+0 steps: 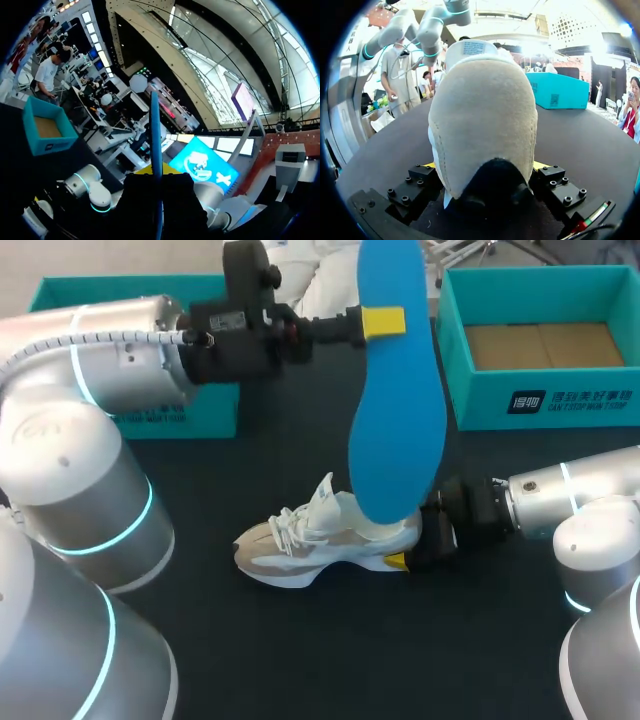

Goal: Take the shoe out of the shoebox, open the shoe tongue, remove and reinsert the insole, then place the shoe into the shoebox

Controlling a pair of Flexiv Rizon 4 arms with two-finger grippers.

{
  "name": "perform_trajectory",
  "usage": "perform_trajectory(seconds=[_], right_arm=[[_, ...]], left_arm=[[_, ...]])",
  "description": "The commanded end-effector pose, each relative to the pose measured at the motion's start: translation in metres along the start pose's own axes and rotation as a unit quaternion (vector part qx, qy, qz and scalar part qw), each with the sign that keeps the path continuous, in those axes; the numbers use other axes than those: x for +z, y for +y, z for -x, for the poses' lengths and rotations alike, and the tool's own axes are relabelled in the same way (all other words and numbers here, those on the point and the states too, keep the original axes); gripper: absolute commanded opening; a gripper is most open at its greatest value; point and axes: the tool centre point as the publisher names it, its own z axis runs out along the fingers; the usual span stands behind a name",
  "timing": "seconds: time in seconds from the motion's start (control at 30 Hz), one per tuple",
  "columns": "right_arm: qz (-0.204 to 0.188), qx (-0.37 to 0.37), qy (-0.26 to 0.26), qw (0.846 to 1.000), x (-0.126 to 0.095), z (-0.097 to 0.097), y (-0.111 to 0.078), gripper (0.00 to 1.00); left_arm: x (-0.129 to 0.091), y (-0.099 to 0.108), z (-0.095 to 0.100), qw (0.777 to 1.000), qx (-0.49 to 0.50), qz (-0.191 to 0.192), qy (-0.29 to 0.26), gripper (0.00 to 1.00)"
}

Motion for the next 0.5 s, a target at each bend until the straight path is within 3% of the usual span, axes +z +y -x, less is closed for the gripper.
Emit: perform_trajectory(seconds=[0.03, 0.23, 0.5], right_arm=[[-0.002, 0.000, 0.000, 1.000, 0.0090, 0.0021, -0.0083, 0.00], [-0.002, 0.000, 0.000, 1.000, 0.0090, 0.0021, -0.0083, 0.00], [-0.002, 0.000, 0.000, 1.000, 0.0090, 0.0021, -0.0083, 0.00]], left_arm=[[0.0021, 0.0081, 0.0014, 1.000, -0.010, 0.006, 0.005, 0.00], [0.0040, 0.0150, -0.0013, 0.999, -0.031, 0.022, 0.015, 0.00], [0.0055, 0.0136, -0.0011, 1.000, -0.023, 0.007, 0.012, 0.00]])
